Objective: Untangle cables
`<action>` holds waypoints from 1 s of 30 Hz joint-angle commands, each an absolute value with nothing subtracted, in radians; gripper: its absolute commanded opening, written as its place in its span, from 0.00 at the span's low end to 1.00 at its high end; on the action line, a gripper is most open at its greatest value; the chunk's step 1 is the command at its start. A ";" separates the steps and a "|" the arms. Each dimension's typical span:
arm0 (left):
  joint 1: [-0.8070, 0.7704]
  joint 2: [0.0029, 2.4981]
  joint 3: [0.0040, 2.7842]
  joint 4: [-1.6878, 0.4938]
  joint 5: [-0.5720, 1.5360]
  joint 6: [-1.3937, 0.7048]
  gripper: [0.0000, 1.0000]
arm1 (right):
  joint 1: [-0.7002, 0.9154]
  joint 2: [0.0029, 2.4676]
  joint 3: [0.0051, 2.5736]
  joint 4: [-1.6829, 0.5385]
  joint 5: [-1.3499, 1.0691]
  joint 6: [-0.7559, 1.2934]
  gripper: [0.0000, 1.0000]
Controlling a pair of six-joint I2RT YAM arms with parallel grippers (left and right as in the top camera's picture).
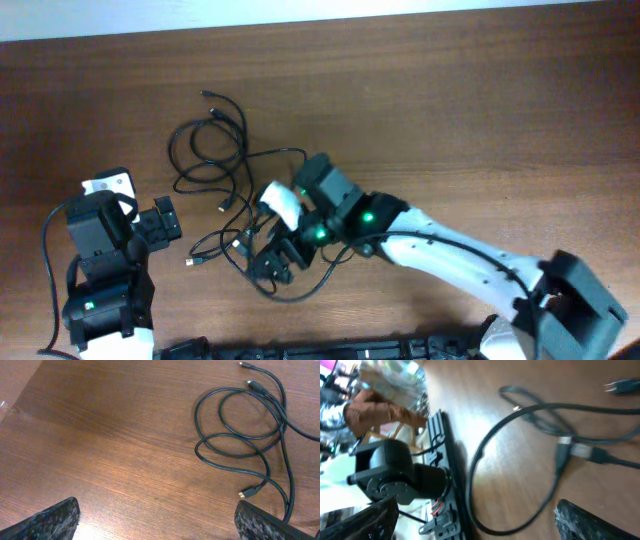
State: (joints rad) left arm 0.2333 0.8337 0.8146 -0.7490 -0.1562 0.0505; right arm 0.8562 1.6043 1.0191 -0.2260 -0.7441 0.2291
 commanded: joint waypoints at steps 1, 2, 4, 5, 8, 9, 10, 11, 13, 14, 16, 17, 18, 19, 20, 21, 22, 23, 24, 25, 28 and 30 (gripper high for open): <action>0.239 0.830 0.811 -0.746 -0.146 0.038 0.99 | 0.917 1.665 1.029 -0.172 -0.699 0.226 0.99; 0.239 0.830 0.811 -0.746 -0.146 0.038 0.99 | 0.929 1.691 1.029 -0.142 -0.674 0.227 0.99; 0.239 0.830 0.811 -0.746 -0.146 0.038 0.99 | 0.945 1.757 1.029 -0.069 -0.681 0.290 1.00; 0.239 0.830 0.811 -0.746 -0.146 0.038 0.99 | 0.963 1.783 1.029 -0.033 -0.700 0.294 0.90; 0.239 0.830 0.811 -0.746 -0.146 0.038 0.99 | 0.995 1.789 1.029 0.010 -0.707 0.293 0.49; 0.239 0.830 0.811 -0.746 -0.146 0.038 0.99 | 0.996 1.789 1.029 0.019 -0.715 0.292 0.24; 0.239 0.830 0.811 -0.746 -0.146 0.038 0.99 | 0.991 1.789 1.029 0.022 -0.733 0.290 0.12; 0.239 0.830 0.811 -0.746 -0.146 0.038 0.99 | 0.978 1.782 1.029 0.023 -0.762 0.290 0.05; 0.239 0.830 0.811 -0.746 -0.146 0.038 0.99 | 0.900 1.679 1.029 0.015 -0.794 0.281 0.04; 0.239 0.830 0.811 -0.746 -0.146 0.038 0.99 | 0.868 1.622 1.029 0.013 -0.789 0.262 0.04; 0.239 0.830 0.811 -0.746 -0.146 0.038 0.99 | 0.759 1.418 1.029 0.012 -0.696 0.232 0.04; 0.239 0.830 0.811 -0.746 -0.146 0.038 0.99 | 0.669 1.266 1.034 0.013 -0.632 0.187 0.04; 0.239 0.830 0.811 -0.746 -0.146 0.038 0.99 | 0.619 1.190 1.040 0.014 -0.596 0.171 0.04; 0.239 0.830 0.811 -0.746 -0.146 0.038 0.99 | 0.508 1.040 1.062 0.017 -0.525 0.131 0.04; 0.239 0.830 0.811 -0.746 -0.146 0.038 0.99 | 0.452 0.973 1.076 0.019 -0.490 0.111 0.04; 0.239 0.830 0.811 -0.746 -0.146 0.038 0.99 | 0.361 0.877 1.100 0.025 -0.419 0.078 0.04; 0.239 0.830 0.811 -0.746 -0.146 0.038 0.99 | 0.292 0.812 1.121 0.034 -0.368 0.055 0.04; 0.239 0.830 0.811 -0.746 -0.146 0.038 0.99 | 0.189 0.754 1.176 0.063 -0.335 -0.001 0.04; 0.239 0.830 0.811 -0.746 -0.146 0.038 0.99 | 0.147 0.749 1.210 0.088 -0.336 -0.008 0.04; 0.239 0.830 0.811 -0.746 -0.146 0.038 0.99 | 0.120 0.753 1.236 0.107 -0.335 -0.035 0.04; 0.239 0.830 0.811 -0.746 -0.146 0.038 0.99 | 0.056 0.788 1.264 0.164 -0.269 -0.157 0.04; 0.239 0.830 0.811 -0.746 -0.146 0.038 0.99 | 0.036 0.830 1.264 0.273 -0.208 -0.299 0.04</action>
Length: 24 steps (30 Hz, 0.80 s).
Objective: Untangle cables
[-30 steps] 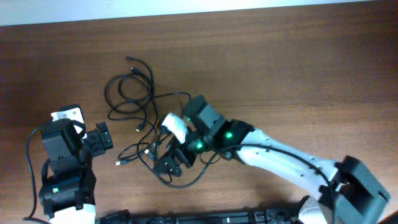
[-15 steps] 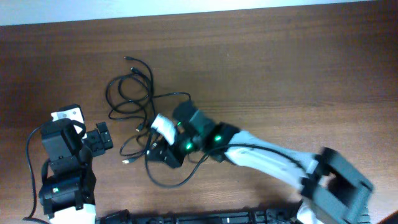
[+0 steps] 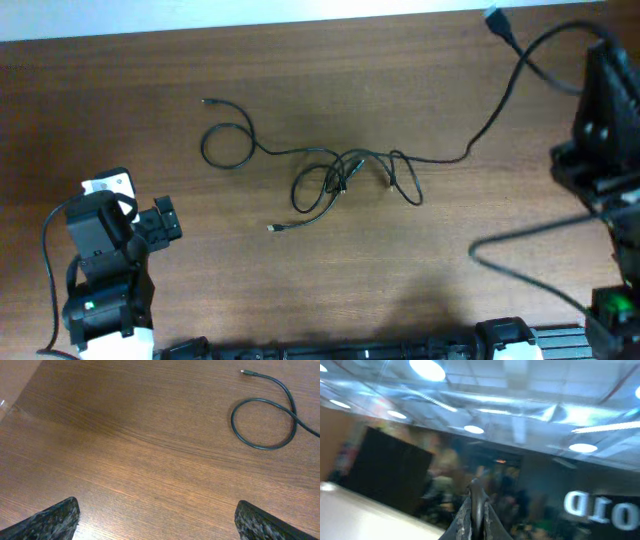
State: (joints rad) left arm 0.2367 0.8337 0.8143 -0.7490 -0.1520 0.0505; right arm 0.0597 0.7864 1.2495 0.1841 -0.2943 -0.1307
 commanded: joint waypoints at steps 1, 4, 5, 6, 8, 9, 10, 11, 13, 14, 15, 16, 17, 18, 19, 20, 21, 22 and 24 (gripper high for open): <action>0.239 0.830 0.811 -0.746 -0.146 0.038 0.99 | 0.026 0.854 1.264 0.347 -0.187 -0.374 0.04; 0.239 0.830 0.811 -0.746 -0.146 0.038 0.99 | -0.019 0.932 1.302 0.540 -0.033 -0.532 0.04; 0.239 0.830 0.811 -0.746 -0.146 0.038 0.99 | -0.057 0.967 1.378 0.535 0.038 -0.590 0.04; 0.239 0.830 0.811 -0.746 -0.146 0.038 0.99 | -0.108 1.007 1.475 0.506 0.065 -0.654 0.04; 0.239 0.830 0.811 -0.746 -0.146 0.038 0.99 | -0.208 1.075 1.663 0.341 0.065 -0.703 0.04; 0.239 0.830 0.811 -0.746 -0.146 0.038 0.99 | -0.252 1.108 1.736 0.282 0.065 -0.704 0.04; 0.239 0.830 0.811 -0.746 -0.146 0.038 0.99 | -0.329 1.170 1.853 0.194 0.065 -0.704 0.04; 0.239 0.830 0.811 -0.746 -0.146 0.038 0.99 | -0.434 1.269 2.019 0.073 0.064 -0.702 0.04; 0.239 0.830 0.811 -0.746 -0.146 0.038 0.99 | -0.533 1.409 2.223 -0.093 0.065 -0.684 0.04; 0.239 0.830 0.811 -0.746 -0.146 0.038 0.99 | -0.577 1.444 2.254 -0.101 0.049 -0.561 0.04; 0.239 0.830 0.811 -0.746 -0.146 0.038 0.99 | -0.599 1.463 2.255 -0.126 0.004 -0.483 0.04; 0.239 0.830 0.811 -0.746 -0.146 0.038 0.99 | -0.611 1.484 2.255 -0.184 -0.045 -0.411 0.04; 0.239 0.830 0.811 -0.746 -0.146 0.038 0.99 | -0.611 1.510 2.255 -0.267 -0.083 -0.363 0.04; 0.239 0.830 0.811 -0.746 -0.146 0.038 0.99 | -0.611 1.566 2.255 -0.400 -0.066 -0.349 0.04; 0.239 0.830 0.811 -0.746 -0.146 0.038 0.99 | -0.611 1.612 2.255 -0.475 -0.043 -0.348 0.04; 0.239 0.830 0.811 -0.746 -0.146 0.038 0.99 | -0.611 1.678 2.255 -0.567 0.018 -0.292 0.04; 0.239 0.830 0.811 -0.746 -0.146 0.038 0.99 | -0.621 1.724 2.255 -0.618 0.054 -0.245 0.04; 0.239 0.830 0.811 -0.746 -0.146 0.038 0.99 | -0.646 1.794 2.254 -0.688 0.062 -0.174 0.04; 0.239 0.830 0.811 -0.746 -0.146 0.038 0.99 | -0.696 1.897 2.254 -0.800 0.061 -0.064 0.04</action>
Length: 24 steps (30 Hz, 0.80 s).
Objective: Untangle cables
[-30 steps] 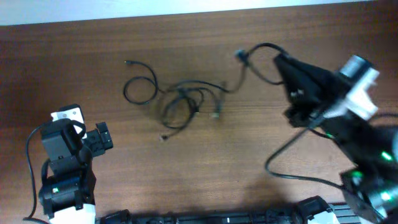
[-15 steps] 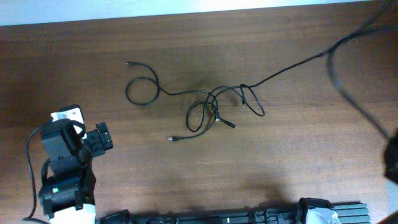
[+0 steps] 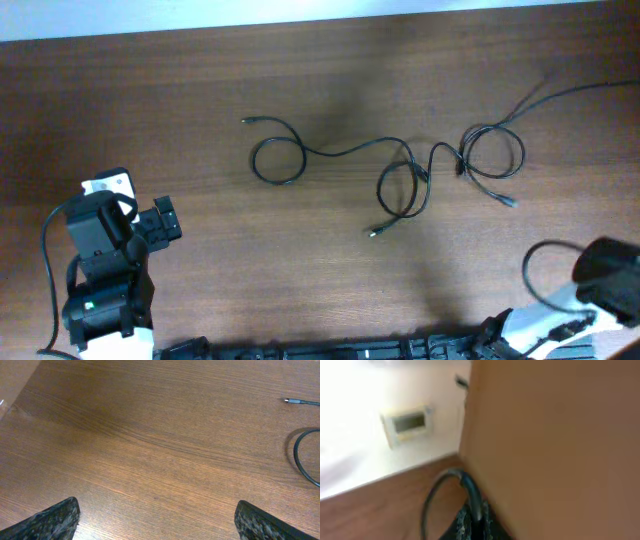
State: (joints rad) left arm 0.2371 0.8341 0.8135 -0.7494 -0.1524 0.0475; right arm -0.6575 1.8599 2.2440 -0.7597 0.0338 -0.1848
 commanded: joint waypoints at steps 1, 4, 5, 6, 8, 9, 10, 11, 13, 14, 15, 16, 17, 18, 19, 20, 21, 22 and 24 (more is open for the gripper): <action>0.239 0.830 0.811 -0.746 -0.146 0.038 0.99 | -0.721 1.938 2.254 -0.848 0.060 -0.039 0.04; 0.239 0.830 0.811 -0.746 -0.146 0.038 0.99 | -0.749 2.005 2.246 -0.952 0.062 -0.039 0.09; 0.239 0.830 0.811 -0.746 -0.146 0.038 0.99 | -0.760 2.021 2.240 -0.973 0.064 -0.030 0.14; 0.239 0.830 0.811 -0.746 -0.146 0.038 0.99 | -0.770 2.035 2.234 -0.994 0.062 0.007 0.22; 0.239 0.830 0.811 -0.746 -0.146 0.038 0.99 | -0.777 2.056 2.233 -1.039 0.057 0.043 0.99; 0.239 0.830 0.811 -0.746 -0.146 0.038 0.99 | -0.778 2.056 2.233 -1.053 0.056 0.043 0.99; 0.239 0.830 0.811 -0.746 -0.146 0.038 1.00 | -0.777 2.056 2.233 -1.063 0.052 0.042 0.99; 0.239 0.830 0.811 -0.746 -0.146 0.038 0.99 | -0.772 2.056 2.233 -1.075 -0.032 0.042 0.99; 0.239 0.830 0.811 -0.746 -0.146 0.038 0.99 | -0.771 2.056 2.233 -1.102 -0.299 0.043 0.99; 0.239 0.830 0.811 -0.746 -0.146 0.038 0.99 | -0.765 2.056 2.233 -1.119 -0.379 0.043 0.99; 0.239 0.830 0.811 -0.746 -0.146 0.038 0.99 | -0.743 2.056 2.230 -1.155 -0.418 0.042 0.99; 0.239 0.830 0.811 -0.746 -0.146 0.038 0.99 | -0.719 2.056 2.221 -1.166 -0.411 0.014 0.99; 0.239 0.830 0.811 -0.746 -0.146 0.038 0.99 | -0.695 2.058 2.209 -1.168 -0.411 -0.057 0.99; 0.239 0.830 0.811 -0.746 -0.146 0.038 0.99 | -0.670 2.058 2.190 -1.168 -0.411 -0.134 0.99; 0.239 0.830 0.811 -0.746 -0.146 0.038 0.99 | -0.646 2.058 2.157 -1.168 -0.410 -0.241 0.99; 0.239 0.830 0.811 -0.746 -0.146 0.038 0.99 | -0.626 2.063 2.101 -1.157 -0.398 -0.364 0.99; 0.239 0.830 0.811 -0.746 -0.146 0.038 0.99 | -0.622 2.068 2.046 -1.117 -0.324 -0.396 1.00; 0.239 0.830 0.811 -0.746 -0.146 0.038 0.99 | -0.622 2.069 2.003 -1.076 -0.248 -0.395 0.98; 0.239 0.830 0.811 -0.746 -0.146 0.038 0.99 | -0.623 2.069 1.916 -1.008 -0.089 -0.396 0.99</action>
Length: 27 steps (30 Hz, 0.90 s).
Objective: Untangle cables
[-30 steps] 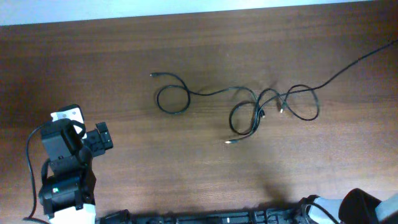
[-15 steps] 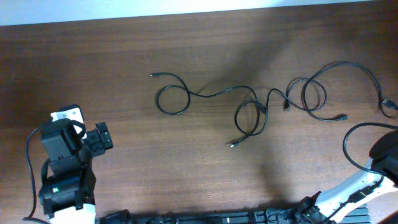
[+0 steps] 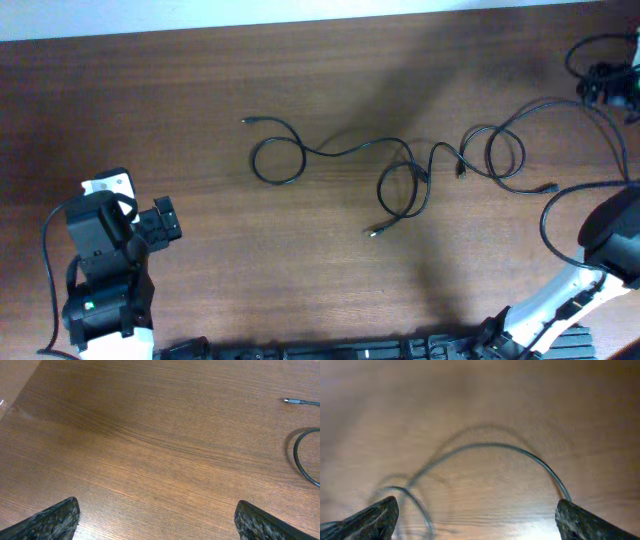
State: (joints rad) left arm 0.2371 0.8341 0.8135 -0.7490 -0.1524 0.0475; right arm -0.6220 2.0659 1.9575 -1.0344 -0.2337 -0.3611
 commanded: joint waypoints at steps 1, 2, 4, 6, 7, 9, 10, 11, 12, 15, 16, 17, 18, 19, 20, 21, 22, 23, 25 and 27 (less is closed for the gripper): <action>0.239 0.830 0.811 -0.746 -0.146 0.038 0.99 | -0.623 2.069 1.915 -1.002 -0.101 -0.392 0.99; 0.239 0.830 0.811 -0.746 -0.146 0.038 0.99 | -0.623 2.070 1.914 -0.989 -0.101 -0.392 0.99; 0.239 0.830 0.811 -0.746 -0.146 0.038 0.99 | -0.623 2.077 1.907 -0.979 -0.100 -0.207 0.99; 0.239 0.830 0.811 -0.746 -0.146 0.038 0.99 | -0.623 2.093 1.900 -1.026 -0.126 0.044 0.99; 0.239 0.830 0.811 -0.746 -0.146 0.038 0.99 | -0.622 2.101 1.882 -1.026 -0.238 0.137 0.99; 0.239 0.830 0.811 -0.746 -0.146 0.038 0.99 | -0.622 2.107 1.810 -0.958 -0.369 0.148 0.99; 0.239 0.830 0.811 -0.746 -0.146 0.038 0.99 | -0.622 2.112 1.776 -0.920 -0.363 0.196 0.99; 0.239 0.830 0.811 -0.746 -0.146 0.038 0.99 | -0.622 2.121 1.755 -0.888 -0.358 0.270 0.99; 0.239 0.830 0.811 -0.746 -0.146 0.038 0.99 | -0.615 2.140 1.721 -0.817 -0.358 0.297 1.00; 0.239 0.830 0.811 -0.746 -0.146 0.038 0.99 | -0.553 2.154 1.553 -0.513 -0.360 0.298 1.00; 0.239 0.830 0.811 -0.746 -0.146 0.038 0.99 | -0.536 2.156 1.520 -0.449 -0.360 0.298 1.00; 0.239 0.830 0.811 -0.746 -0.146 0.038 0.99 | -0.508 2.156 1.472 -0.345 -0.359 0.298 1.00; 0.239 0.830 0.811 -0.746 -0.146 0.038 0.99 | -0.490 2.157 1.448 -0.290 -0.359 0.298 1.00; 0.239 0.830 0.811 -0.746 -0.146 0.038 0.99 | -0.475 2.164 1.432 -0.237 -0.356 0.315 0.97; 0.239 0.830 0.811 -0.746 -0.146 0.038 0.99 | -0.462 2.175 1.423 -0.192 -0.338 0.359 0.89; 0.239 0.830 0.811 -0.746 -0.146 0.038 0.99 | -0.452 2.198 1.422 -0.162 -0.302 0.416 0.79; 0.239 0.830 0.811 -0.746 -0.146 0.038 0.99 | -0.452 2.215 1.422 -0.141 -0.303 0.428 0.54; 0.239 0.830 0.811 -0.746 -0.146 0.038 0.99 | -0.452 2.223 1.422 -0.130 -0.303 0.427 0.14; 0.239 0.830 0.811 -0.746 -0.146 0.038 0.99 | -0.454 2.210 1.425 -0.131 -0.312 0.427 0.04; 0.239 0.830 0.811 -0.746 -0.146 0.038 0.99 | -0.453 2.086 1.425 -0.139 -0.345 0.424 0.04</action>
State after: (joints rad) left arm 0.2371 0.8330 0.8135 -0.7494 -0.1524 0.0475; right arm -0.4564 2.2044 1.4284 -0.1371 -0.3199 0.4202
